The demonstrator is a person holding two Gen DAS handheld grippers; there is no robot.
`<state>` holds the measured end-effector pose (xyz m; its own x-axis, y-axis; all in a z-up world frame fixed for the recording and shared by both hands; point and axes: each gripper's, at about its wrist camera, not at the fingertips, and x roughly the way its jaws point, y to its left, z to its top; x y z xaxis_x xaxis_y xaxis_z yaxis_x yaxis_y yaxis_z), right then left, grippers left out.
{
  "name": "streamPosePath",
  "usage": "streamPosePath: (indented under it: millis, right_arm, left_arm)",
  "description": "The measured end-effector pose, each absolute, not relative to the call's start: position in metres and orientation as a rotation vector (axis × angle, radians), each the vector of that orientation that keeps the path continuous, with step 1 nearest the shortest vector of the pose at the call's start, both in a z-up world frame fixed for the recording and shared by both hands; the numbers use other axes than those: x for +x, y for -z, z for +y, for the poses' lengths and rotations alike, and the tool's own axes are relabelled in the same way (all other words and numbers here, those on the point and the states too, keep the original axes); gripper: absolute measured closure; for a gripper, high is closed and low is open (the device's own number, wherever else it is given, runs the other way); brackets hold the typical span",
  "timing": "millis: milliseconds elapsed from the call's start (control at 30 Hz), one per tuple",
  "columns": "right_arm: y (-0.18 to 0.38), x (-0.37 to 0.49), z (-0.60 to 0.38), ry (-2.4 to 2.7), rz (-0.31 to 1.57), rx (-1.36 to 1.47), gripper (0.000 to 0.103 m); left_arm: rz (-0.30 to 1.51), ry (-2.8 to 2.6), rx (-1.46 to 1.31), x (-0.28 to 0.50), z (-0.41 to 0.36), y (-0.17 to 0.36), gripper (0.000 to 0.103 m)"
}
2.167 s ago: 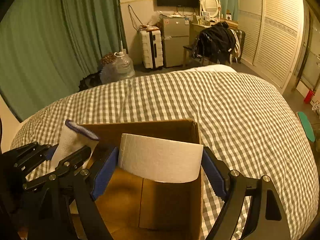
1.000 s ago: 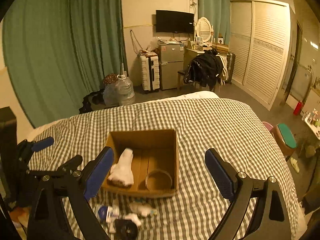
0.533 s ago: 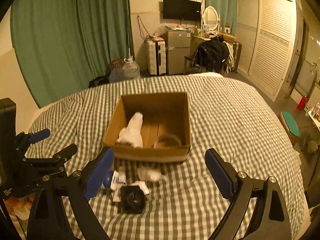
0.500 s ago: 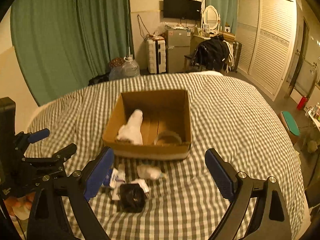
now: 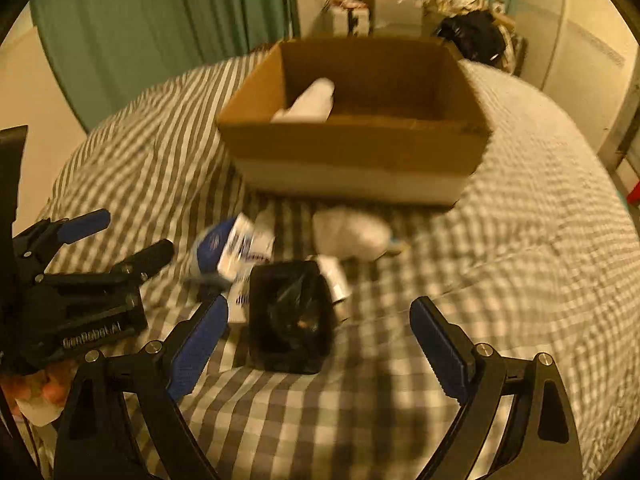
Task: Organize objects
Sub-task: 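Grasp the blue Vinda tissue pack with the left tool while the right tool grasps the black cup, then carry the tissue pack and black cup over the box with both tools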
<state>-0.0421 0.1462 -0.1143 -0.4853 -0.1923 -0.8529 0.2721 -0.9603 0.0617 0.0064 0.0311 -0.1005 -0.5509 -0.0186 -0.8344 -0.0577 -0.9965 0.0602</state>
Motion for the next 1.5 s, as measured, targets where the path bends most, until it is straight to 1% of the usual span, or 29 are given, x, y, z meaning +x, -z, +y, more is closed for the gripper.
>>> streamPosePath:
  millis: [167, 233, 300, 333, 400, 500, 567, 800, 1000, 1067, 1133, 1400, 1433, 1500]
  right_arm:
    - [0.137, -0.051, 0.143, 2.444, 0.101, 1.490, 0.011]
    - [0.142, -0.054, 0.144, 2.431, 0.087, 1.514, 0.015]
    - [0.145, -0.056, 0.144, 2.407, 0.075, 1.532, 0.031]
    - [0.148, -0.057, 0.144, 2.390, 0.065, 1.536, 0.037]
    - [0.150, -0.056, 0.143, 2.375, 0.056, 1.525, 0.062]
    - [0.140, -0.049, 0.139, 2.420, 0.099, 1.460, 0.078]
    - [0.133, -0.047, 0.141, 2.455, 0.108, 1.429, 0.085]
    - [0.125, -0.054, 0.162, 2.498, 0.046, 1.408, 0.088]
    - [0.132, -0.059, 0.164, 2.455, 0.011, 1.437, 0.090]
    - [0.134, -0.060, 0.163, 2.448, 0.015, 1.442, 0.092]
    - [0.135, -0.058, 0.163, 2.436, 0.019, 1.440, 0.094]
    - [0.135, -0.059, 0.159, 2.439, 0.042, 1.432, 0.095]
    - [0.135, -0.059, 0.160, 2.440, 0.037, 1.432, 0.095]
    - [0.134, -0.059, 0.160, 2.439, 0.036, 1.431, 0.095]
  left_arm:
    - [0.122, -2.706, -1.508, 0.002, 0.034, 0.114, 0.011]
    - [0.131, -2.679, -1.537, -0.002, 0.036, 0.121, 0.011]
    - [0.132, -2.654, -1.558, -0.004, 0.036, 0.128, 0.011]
    - [0.135, -2.642, -1.568, -0.005, 0.037, 0.131, 0.011]
    - [0.136, -2.625, -1.575, -0.006, 0.038, 0.134, 0.011]
    - [0.134, -2.612, -1.561, -0.006, 0.039, 0.133, 0.011]
    - [0.137, -2.610, -1.549, -0.006, 0.040, 0.131, 0.011]
    - [0.114, -2.594, -1.536, -0.015, 0.046, 0.126, 0.011]
    - [0.020, -2.580, -1.518, -0.020, 0.046, 0.119, 0.011]
    - [-0.030, -2.570, -1.520, -0.025, 0.046, 0.118, 0.011]
    - [-0.065, -2.558, -1.532, -0.028, 0.046, 0.120, 0.011]
    - [-0.173, -2.474, -1.639, -0.053, 0.049, 0.148, 0.011]
    - [-0.180, -2.464, -1.656, -0.055, 0.049, 0.152, 0.013]
    - [-0.185, -2.464, -1.656, -0.055, 0.048, 0.153, 0.014]
